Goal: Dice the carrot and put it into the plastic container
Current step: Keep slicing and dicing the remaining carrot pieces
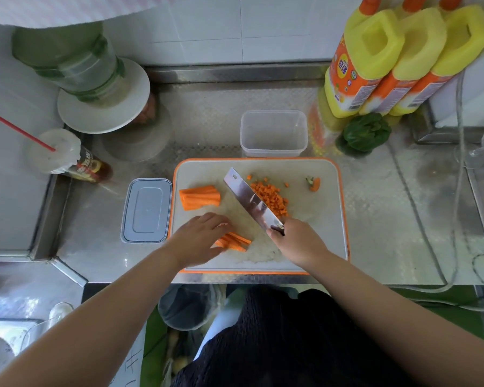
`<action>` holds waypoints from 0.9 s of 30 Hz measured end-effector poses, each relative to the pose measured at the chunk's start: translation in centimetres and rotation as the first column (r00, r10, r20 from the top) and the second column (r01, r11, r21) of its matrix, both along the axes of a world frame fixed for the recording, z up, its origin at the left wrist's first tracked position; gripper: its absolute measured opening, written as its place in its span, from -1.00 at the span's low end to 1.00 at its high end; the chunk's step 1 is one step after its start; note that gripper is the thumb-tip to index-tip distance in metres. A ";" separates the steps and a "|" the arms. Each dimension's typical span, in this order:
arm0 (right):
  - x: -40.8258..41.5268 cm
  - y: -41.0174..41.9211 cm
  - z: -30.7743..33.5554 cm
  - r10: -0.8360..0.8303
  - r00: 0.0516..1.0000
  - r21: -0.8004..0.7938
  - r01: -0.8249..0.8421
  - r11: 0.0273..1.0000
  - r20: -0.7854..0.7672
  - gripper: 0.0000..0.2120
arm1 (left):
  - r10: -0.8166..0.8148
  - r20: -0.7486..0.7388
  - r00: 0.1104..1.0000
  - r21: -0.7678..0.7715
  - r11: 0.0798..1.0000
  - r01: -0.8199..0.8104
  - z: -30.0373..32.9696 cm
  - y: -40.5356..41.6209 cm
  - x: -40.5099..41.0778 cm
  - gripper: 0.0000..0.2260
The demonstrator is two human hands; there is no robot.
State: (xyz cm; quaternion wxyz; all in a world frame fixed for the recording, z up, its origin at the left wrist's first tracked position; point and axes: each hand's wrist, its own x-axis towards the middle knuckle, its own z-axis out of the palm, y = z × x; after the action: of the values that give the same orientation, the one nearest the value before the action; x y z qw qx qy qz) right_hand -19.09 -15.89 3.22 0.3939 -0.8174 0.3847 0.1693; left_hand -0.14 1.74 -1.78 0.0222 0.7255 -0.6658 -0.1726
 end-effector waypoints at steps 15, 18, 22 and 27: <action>-2.0 -0.1 -0.3 -0.043 0.998 -0.011 0.042 0.999 -0.049 -0.66 | 0.350 -0.193 0.917 -0.180 0.906 -0.383 -0.9 0.6 -2.6 -0.74; -2.1 -0.1 -0.3 -0.049 0.998 -0.029 0.047 0.998 -0.050 -0.66 | 0.547 -0.236 0.803 -0.064 0.816 -0.575 -0.7 0.6 -4.1 -0.77; -2.2 -0.2 -0.4 -0.036 0.997 -0.052 0.033 0.998 -0.062 -0.69 | 0.723 -0.215 0.657 -0.028 0.668 -0.744 -0.5 0.3 -6.5 -0.74; -2.0 -0.3 -0.4 0.038 0.996 -0.110 -0.047 0.993 -0.086 -0.75 | 0.792 -0.288 0.538 0.013 0.565 -0.825 -0.3 -1.8 -9.9 -0.76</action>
State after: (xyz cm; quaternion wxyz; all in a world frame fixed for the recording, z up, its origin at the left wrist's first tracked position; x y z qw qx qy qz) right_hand -21.10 -16.21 2.84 0.3270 -0.8384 0.3924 0.1900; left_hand -10.04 -0.10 -2.13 0.2322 0.9182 -0.2550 -0.1948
